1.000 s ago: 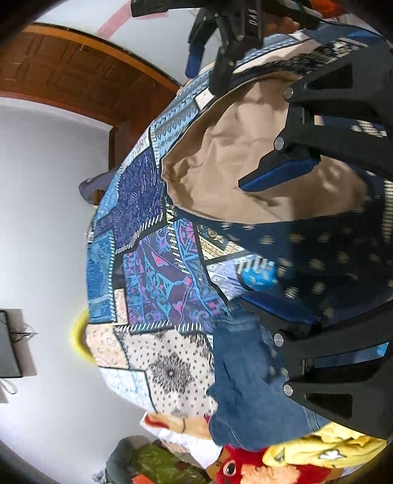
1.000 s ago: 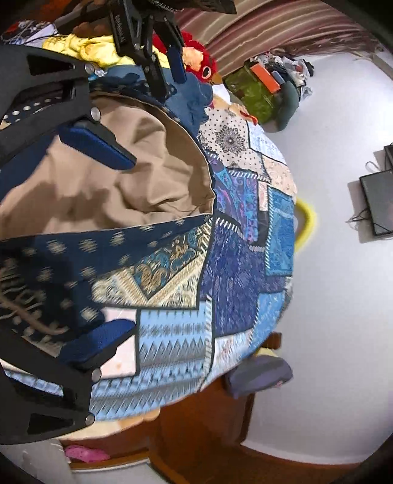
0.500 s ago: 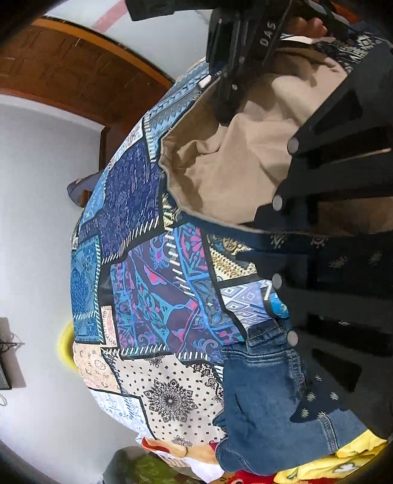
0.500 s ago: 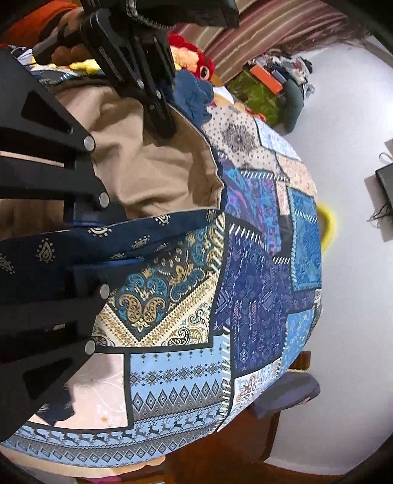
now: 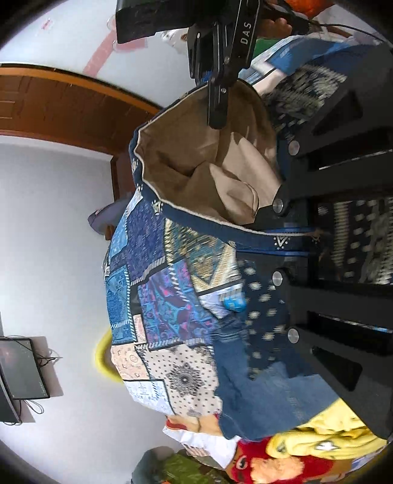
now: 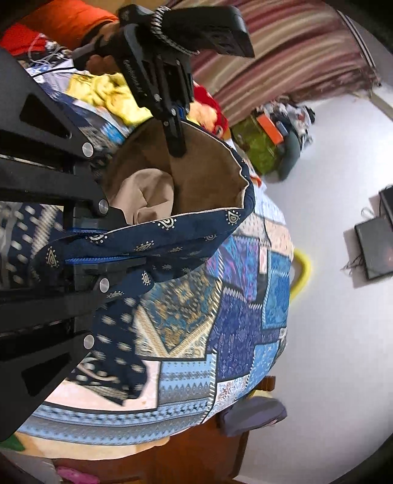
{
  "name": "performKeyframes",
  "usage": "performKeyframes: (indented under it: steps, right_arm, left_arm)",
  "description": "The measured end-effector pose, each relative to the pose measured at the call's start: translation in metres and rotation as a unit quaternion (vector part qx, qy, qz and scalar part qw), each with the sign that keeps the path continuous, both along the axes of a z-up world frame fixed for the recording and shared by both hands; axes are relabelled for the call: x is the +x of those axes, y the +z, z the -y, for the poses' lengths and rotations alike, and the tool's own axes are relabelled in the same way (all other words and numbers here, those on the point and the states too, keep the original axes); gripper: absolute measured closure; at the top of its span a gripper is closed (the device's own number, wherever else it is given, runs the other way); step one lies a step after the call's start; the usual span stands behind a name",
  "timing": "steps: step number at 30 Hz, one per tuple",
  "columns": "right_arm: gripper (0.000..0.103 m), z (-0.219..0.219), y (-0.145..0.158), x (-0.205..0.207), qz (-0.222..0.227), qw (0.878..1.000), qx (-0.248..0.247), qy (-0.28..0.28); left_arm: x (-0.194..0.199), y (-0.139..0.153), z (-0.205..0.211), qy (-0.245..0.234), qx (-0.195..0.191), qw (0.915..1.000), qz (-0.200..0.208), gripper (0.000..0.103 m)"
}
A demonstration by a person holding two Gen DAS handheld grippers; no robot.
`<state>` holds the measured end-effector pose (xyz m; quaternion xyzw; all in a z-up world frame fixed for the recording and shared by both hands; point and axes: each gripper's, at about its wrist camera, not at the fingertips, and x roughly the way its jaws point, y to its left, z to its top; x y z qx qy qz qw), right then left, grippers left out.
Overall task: Fold large clothes
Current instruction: 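Lower the folded hood onto the jacket body and open both grippers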
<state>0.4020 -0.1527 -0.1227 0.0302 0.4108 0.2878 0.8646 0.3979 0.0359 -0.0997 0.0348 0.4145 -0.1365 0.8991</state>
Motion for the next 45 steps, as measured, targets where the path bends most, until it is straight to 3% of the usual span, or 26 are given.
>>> performKeyframes:
  steps: [9, 13, 18, 25, 27, 28, 29, 34, 40, 45]
  right_arm:
    - [0.095, 0.003, -0.013, -0.099, -0.021, 0.999, -0.012, 0.034]
    - [0.095, -0.002, -0.033, -0.132, -0.029, 0.998, -0.044, 0.043]
    - [0.094, -0.008, -0.052, -0.149, -0.04, 0.995, -0.082, 0.048]
    - [0.094, -0.006, -0.081, -0.157, -0.089, 0.987, -0.125, 0.052]
    - [0.094, -0.002, -0.079, -0.162, -0.082, 0.987, -0.128, 0.053]
    - [0.094, -0.001, -0.076, -0.165, -0.078, 0.987, -0.13, 0.053]
    - [0.094, 0.001, -0.073, -0.167, -0.073, 0.987, -0.132, 0.052]
    - [0.094, 0.015, -0.057, -0.175, -0.062, 0.989, -0.127, 0.047]
    - [0.094, 0.038, -0.044, -0.181, -0.081, 0.991, -0.098, 0.048]
    - [0.094, 0.047, -0.027, -0.182, -0.069, 0.994, -0.074, 0.036]
  left_arm:
    - [-0.08, -0.024, 0.004, -0.023, -0.019, 0.998, -0.056, 0.096]
    - [-0.104, -0.048, 0.008, -0.029, 0.002, 0.9962, -0.082, 0.095]
    - [-0.124, -0.081, 0.003, -0.018, 0.006, 0.9935, -0.112, 0.092]
    - [-0.134, -0.119, -0.003, 0.002, 0.013, 0.9891, -0.147, 0.085]
    - [-0.138, -0.12, -0.003, 0.001, 0.014, 0.9895, -0.144, 0.078]
    - [-0.142, -0.119, -0.003, -0.002, 0.019, 0.9891, -0.146, 0.064]
    - [-0.144, -0.119, -0.003, -0.003, 0.023, 0.989, -0.146, 0.059]
    - [-0.16, -0.108, -0.012, -0.004, 0.05, 0.9899, -0.132, 0.058]
    - [-0.159, -0.07, -0.036, 0.03, 0.02, 0.9951, -0.092, 0.057]
    - [-0.145, -0.061, -0.027, 0.03, 0.008, 0.9967, -0.075, 0.05]
